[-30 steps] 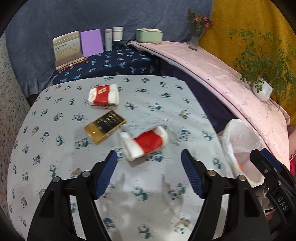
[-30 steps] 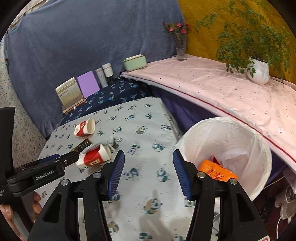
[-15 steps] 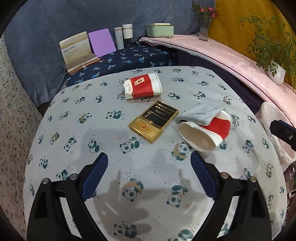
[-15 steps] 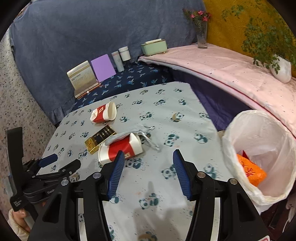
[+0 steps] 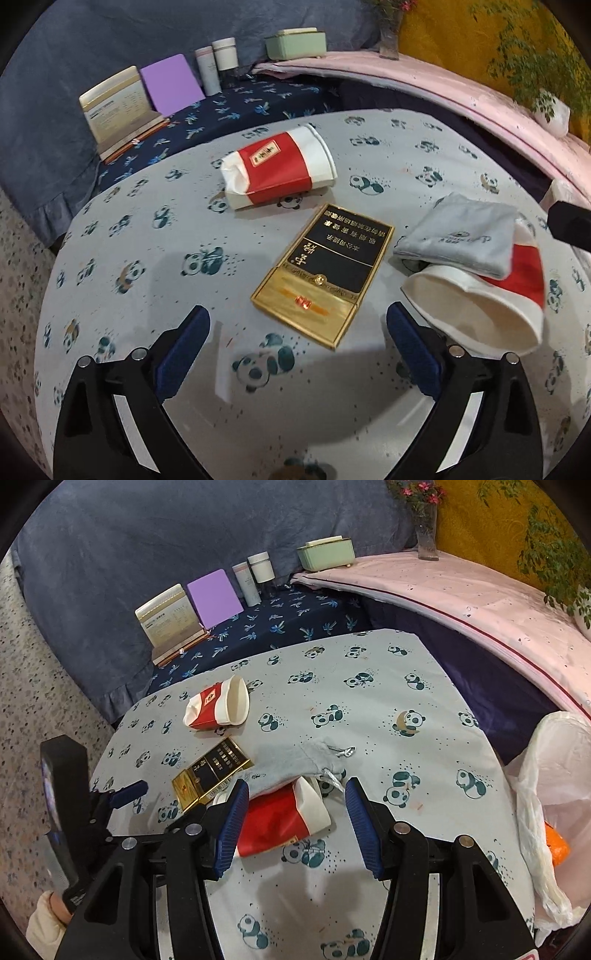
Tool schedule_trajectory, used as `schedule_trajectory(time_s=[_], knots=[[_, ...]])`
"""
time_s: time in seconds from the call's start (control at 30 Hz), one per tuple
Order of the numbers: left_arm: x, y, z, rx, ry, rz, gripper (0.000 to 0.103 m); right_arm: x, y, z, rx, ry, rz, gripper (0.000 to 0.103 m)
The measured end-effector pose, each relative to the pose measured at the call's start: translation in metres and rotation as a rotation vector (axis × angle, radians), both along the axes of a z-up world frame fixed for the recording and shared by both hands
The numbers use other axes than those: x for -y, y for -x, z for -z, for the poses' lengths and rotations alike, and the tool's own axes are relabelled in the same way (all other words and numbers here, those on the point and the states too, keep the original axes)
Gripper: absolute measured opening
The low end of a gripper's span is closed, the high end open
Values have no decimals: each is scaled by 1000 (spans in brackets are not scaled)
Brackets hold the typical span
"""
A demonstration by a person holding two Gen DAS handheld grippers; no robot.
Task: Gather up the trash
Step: 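Grasp the gold cigarette box with the left tool while the right tool grasps the grey cloth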
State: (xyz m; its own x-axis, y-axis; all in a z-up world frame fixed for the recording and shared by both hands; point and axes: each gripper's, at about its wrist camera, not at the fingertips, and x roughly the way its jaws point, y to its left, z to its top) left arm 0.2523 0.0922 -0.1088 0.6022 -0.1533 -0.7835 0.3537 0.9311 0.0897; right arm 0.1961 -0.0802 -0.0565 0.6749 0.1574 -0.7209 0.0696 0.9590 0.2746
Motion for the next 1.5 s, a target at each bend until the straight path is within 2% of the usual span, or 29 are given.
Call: schedule_trajectory(time_s=[0.13, 0.2, 0.3, 0.47, 0.77, 0.9, 1.07, 1.33, 1.47, 1.5], knots=[[0, -9, 7, -27, 32, -7, 89, -1, -6, 5, -8, 2, 0, 53], [-2, -11, 7, -49, 72, -5, 73, -2, -7, 6, -9, 8, -3, 53], [-3, -8, 4, -51, 83, -21, 65, -4, -6, 8, -11, 6, -6, 53], [-4, 9, -1, -53, 104, -64, 63, -6, -1, 8, -12, 0, -7, 53], [-15, 34, -6, -112, 190, -239, 62, -10, 7, 0, 11, -1, -6, 53], [-13, 38, -5, -134, 214, -264, 62, -14, 6, -2, 13, 0, -21, 53], [-9, 38, -3, -139, 204, -275, 62, -20, 1, 3, 2, -11, -43, 49], [-9, 38, -3, -143, 215, -275, 62, -33, -19, 22, -36, -21, -73, 31], [-10, 38, -3, -148, 220, -274, 62, -34, -24, 25, -40, -33, -80, 5], [-10, 38, -4, -151, 225, -274, 62, -34, -23, 23, -31, -32, -78, 5]])
